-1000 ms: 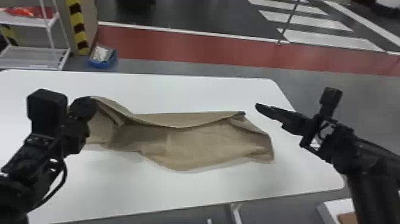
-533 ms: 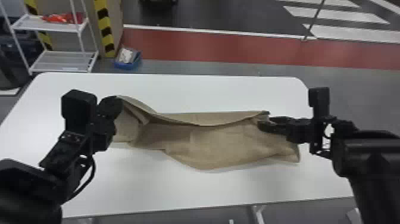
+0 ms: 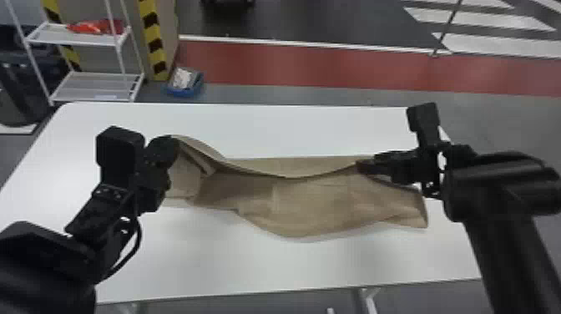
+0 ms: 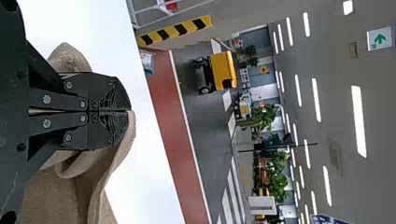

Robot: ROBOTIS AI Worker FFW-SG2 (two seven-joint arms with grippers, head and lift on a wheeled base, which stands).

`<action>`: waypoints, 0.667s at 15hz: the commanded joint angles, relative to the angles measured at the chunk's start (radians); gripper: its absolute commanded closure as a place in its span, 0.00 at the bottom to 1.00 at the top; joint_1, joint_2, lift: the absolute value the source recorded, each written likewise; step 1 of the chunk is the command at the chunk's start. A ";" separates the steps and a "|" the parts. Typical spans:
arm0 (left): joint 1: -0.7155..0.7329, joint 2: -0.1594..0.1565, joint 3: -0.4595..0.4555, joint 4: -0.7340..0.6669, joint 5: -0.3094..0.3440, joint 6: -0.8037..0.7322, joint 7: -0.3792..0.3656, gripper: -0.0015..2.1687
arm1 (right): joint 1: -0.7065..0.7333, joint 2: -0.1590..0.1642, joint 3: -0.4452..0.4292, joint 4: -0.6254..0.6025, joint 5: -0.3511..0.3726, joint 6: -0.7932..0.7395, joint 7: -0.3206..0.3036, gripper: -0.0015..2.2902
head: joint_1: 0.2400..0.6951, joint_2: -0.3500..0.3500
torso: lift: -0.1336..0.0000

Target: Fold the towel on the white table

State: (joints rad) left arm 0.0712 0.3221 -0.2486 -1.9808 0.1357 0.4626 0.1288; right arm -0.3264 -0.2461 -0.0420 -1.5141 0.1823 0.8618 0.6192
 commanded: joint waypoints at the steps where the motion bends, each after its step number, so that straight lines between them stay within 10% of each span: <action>1: 0.004 0.005 0.006 -0.003 0.001 0.000 0.000 0.87 | -0.065 0.004 0.019 0.087 0.039 0.027 0.004 0.23 | 1.00 0.33 | 0.10; 10: 0.004 0.006 0.003 -0.004 -0.001 0.000 0.000 0.87 | -0.157 -0.004 0.048 0.247 0.082 0.061 0.020 0.23 | 1.00 0.31 | 0.10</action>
State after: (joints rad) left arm 0.0765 0.3283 -0.2465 -1.9850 0.1357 0.4626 0.1288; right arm -0.4651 -0.2499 -0.0039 -1.3083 0.2576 0.9283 0.6400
